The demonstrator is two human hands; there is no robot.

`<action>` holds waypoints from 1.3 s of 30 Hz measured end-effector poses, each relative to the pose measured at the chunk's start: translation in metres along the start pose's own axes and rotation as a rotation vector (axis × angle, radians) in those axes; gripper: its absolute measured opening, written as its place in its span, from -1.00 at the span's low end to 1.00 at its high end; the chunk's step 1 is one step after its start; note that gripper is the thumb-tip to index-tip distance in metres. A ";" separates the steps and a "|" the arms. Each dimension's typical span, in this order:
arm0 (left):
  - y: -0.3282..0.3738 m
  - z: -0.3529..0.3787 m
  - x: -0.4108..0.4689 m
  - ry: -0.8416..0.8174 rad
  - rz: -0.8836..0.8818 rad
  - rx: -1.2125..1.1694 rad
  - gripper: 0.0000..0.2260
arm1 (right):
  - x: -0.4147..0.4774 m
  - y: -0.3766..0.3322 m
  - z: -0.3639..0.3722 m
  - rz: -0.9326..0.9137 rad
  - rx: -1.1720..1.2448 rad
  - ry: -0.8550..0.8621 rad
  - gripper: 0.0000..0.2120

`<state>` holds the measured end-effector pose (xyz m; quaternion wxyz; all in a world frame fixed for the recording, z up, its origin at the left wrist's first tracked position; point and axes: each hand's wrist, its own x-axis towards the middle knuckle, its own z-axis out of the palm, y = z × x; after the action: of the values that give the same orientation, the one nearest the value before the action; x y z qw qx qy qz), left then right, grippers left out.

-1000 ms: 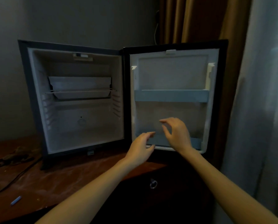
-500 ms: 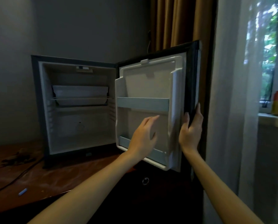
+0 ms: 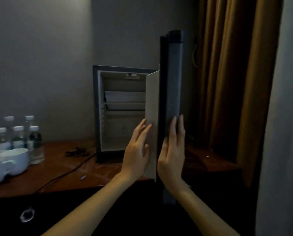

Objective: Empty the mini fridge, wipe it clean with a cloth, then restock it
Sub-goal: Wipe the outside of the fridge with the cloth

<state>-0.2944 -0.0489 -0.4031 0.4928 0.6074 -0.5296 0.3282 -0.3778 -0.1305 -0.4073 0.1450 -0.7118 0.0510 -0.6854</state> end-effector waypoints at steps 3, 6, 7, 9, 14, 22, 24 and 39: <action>-0.024 -0.031 -0.016 0.043 -0.072 0.033 -0.43 | -0.013 -0.011 0.031 -0.134 -0.080 -0.183 -0.41; -0.051 -0.057 -0.031 0.061 -0.208 0.044 -0.37 | -0.018 -0.017 0.068 -0.209 -0.150 -0.362 -0.46; -0.061 -0.063 -0.034 0.043 -0.279 0.037 -0.36 | -0.019 -0.019 0.081 -0.241 -0.177 -0.414 -0.45; -0.083 -0.073 -0.035 -0.006 -0.429 -0.002 -0.35 | -0.019 -0.024 0.109 -0.312 -0.231 -0.506 -0.42; -0.138 -0.089 -0.016 -0.067 -0.691 -0.136 -0.37 | -0.020 -0.026 0.170 -0.328 -0.239 -0.717 -0.41; -0.207 -0.088 0.004 -0.160 -0.838 -0.172 -0.40 | -0.010 -0.007 0.243 -0.289 -0.378 -0.980 -0.26; -0.224 -0.083 0.007 -0.168 -0.858 -0.169 -0.38 | -0.011 0.003 0.259 -0.268 -0.365 -1.001 -0.25; -0.332 -0.124 -0.017 -0.255 -1.053 0.174 -0.44 | -0.050 0.025 0.354 -0.351 -0.027 -1.016 -0.17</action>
<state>0.0379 0.0584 -0.4648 0.4704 0.8638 -0.1805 0.0038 -0.0264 -0.0918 -0.4689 0.0255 -0.9534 -0.1368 -0.2676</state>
